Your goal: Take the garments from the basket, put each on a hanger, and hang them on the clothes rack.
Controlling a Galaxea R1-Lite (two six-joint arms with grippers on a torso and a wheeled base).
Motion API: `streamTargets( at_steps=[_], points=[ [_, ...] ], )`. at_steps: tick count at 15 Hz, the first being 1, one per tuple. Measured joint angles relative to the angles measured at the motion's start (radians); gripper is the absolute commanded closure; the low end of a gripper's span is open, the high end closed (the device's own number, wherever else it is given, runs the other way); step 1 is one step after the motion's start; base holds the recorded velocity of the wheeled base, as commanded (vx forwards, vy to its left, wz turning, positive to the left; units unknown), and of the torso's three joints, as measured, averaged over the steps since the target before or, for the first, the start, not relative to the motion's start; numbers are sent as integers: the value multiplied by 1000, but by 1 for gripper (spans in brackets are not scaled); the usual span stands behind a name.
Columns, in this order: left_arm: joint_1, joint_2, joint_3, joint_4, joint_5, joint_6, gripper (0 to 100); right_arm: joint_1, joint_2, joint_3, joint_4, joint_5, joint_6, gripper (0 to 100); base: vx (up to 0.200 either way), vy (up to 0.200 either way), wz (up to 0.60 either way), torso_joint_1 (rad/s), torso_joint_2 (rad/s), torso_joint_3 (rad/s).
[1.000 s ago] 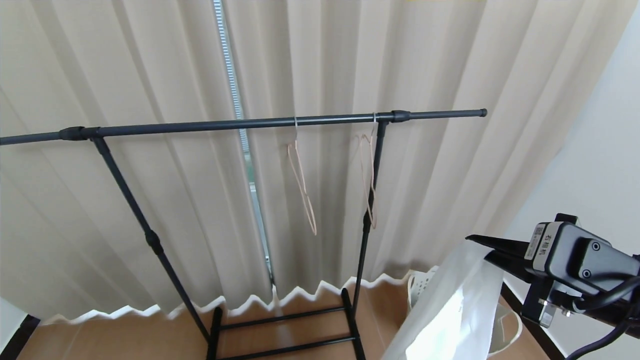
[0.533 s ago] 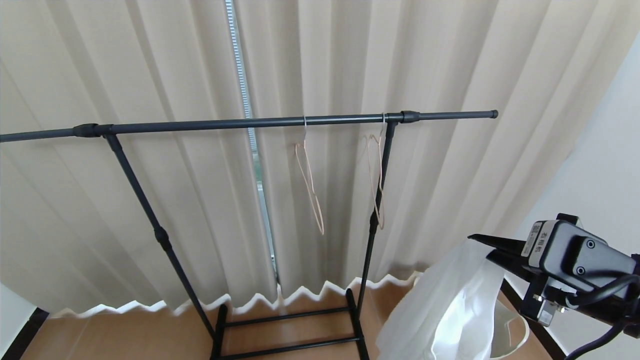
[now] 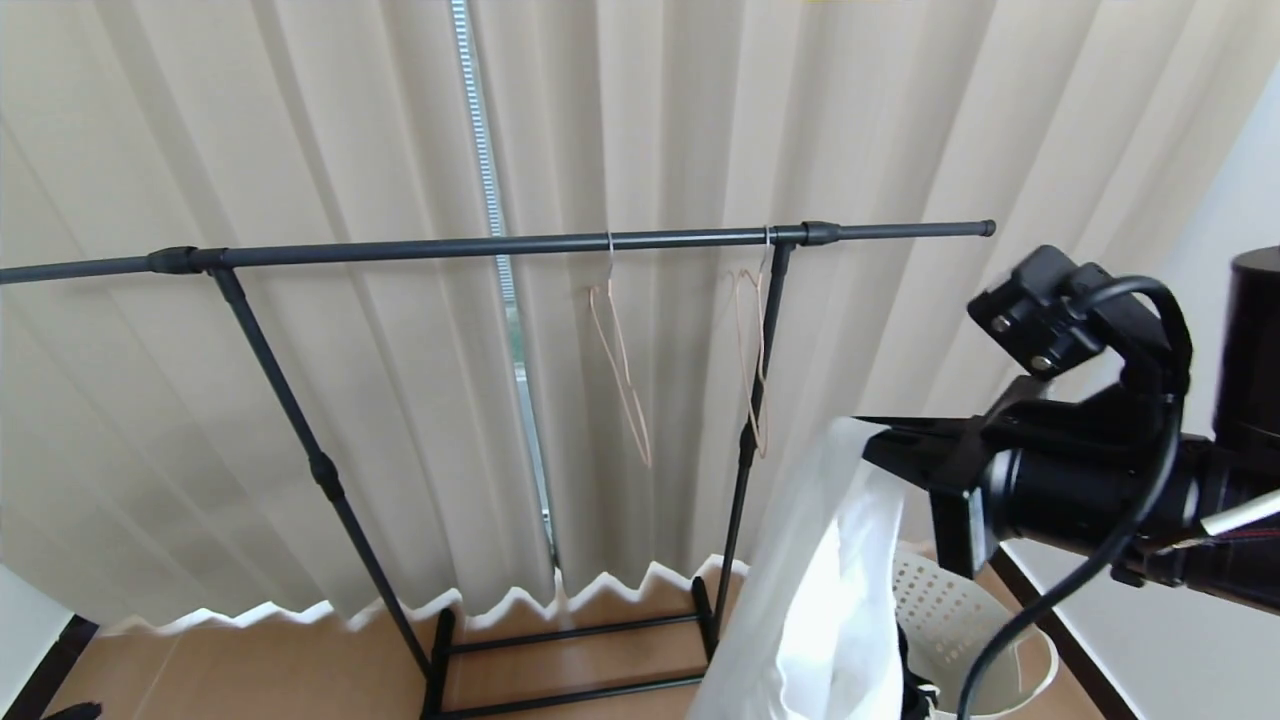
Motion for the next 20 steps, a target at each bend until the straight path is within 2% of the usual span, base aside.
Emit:
streamTargets(
  at_steps=[1,3,4,6,7,9,11,14,20],
  points=[
    [-91,117,-66,-12,-10,-89,0,21,37,-37,3,-23,39,100,0,0,0,0,0,0],
    [-256,334,-177,-41,-19,-202,0,55,110,-103,3,-85,83,100,0,0,0,0,0,0],
    [-328,443,-228,-67,-20,-241,0,68,144,-138,2,-104,93,100,0,0,0,0,0,0],
    [-417,637,-304,-137,-11,-279,0,87,221,-229,1,-111,112,100,0,0,0,0,0,0],
    [-449,734,-333,-186,-8,-292,0,101,266,-269,1,-114,157,100,0,0,0,0,0,0],
    [-489,906,-343,-314,-1,-306,0,132,338,-318,1,-150,229,100,0,0,0,0,0,0],
    [-516,1053,-305,-514,10,-315,0,167,377,-341,-2,-175,241,100,0,0,0,0,0,0],
    [-546,1159,-273,-539,37,-318,0,200,397,-346,-9,-211,264,100,0,0,0,0,0,0],
    [-555,1272,-304,-583,204,-374,0,223,404,-334,-44,-249,264,100,0,0,0,0,0,0]
  ],
)
